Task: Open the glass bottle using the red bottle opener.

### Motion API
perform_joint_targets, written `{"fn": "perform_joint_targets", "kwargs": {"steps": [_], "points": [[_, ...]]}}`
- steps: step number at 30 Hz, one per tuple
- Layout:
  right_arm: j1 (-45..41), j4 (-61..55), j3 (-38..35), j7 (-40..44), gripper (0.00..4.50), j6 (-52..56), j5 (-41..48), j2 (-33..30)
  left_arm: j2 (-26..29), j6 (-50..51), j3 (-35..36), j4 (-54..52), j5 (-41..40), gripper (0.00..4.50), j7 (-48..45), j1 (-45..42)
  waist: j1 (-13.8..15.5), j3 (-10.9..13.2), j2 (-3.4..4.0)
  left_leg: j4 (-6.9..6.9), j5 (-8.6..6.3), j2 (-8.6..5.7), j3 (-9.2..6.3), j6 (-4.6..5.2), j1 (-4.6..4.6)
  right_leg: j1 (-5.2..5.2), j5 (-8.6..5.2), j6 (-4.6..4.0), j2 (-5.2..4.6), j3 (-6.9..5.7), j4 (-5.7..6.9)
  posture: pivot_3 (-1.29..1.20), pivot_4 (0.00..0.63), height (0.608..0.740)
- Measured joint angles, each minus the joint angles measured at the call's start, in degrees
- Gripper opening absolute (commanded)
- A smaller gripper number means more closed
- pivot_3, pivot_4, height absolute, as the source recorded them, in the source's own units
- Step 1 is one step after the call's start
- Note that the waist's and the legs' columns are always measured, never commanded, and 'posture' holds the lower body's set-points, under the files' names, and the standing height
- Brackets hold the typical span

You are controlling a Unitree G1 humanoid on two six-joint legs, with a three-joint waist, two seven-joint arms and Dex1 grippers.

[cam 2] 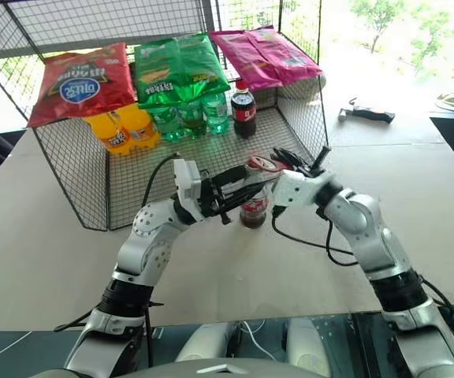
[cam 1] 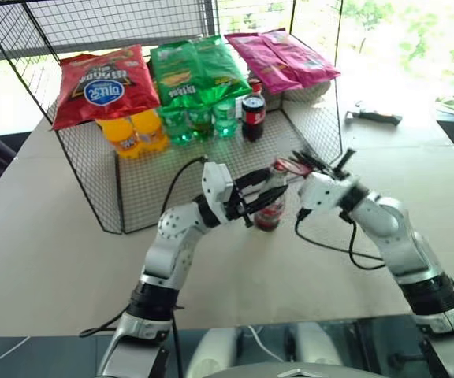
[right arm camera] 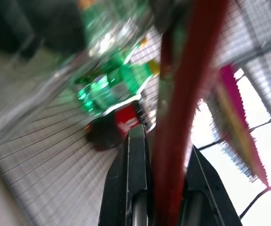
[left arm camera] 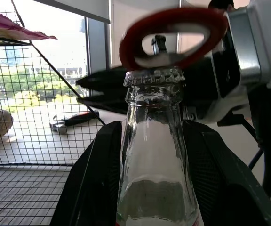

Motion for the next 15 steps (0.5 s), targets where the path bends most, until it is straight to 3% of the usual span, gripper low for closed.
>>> {"fn": "perform_joint_targets", "kwargs": {"steps": [8, 15], "points": [[-0.02, 0.05, 1.07, 3.09, 0.00, 0.00, 2.18, 0.11, 0.26, -0.08, 0.09, 0.02, -0.04, 1.94, -0.89, 0.32, 0.03, -0.01, 0.00, 0.02, 0.00, 0.00, -0.04, 0.00, 0.10, 0.13, 0.00, 0.00, 0.01, -0.06, 0.00, 0.00, 0.150, 0.740], [-6.48, 4.62, 3.17, 1.64, 0.00, -1.45, -4.02, 0.62, -0.07, -0.14, 0.25, 0.18, -0.11, 1.94, -0.86, 0.38, 0.20, -0.01, 0.00, 0.01, 0.00, 0.00, -0.11, -0.01, 0.08, 0.12, 0.00, -0.01, 0.02, -0.12, -0.04, 0.00, 0.150, 0.740]]}}
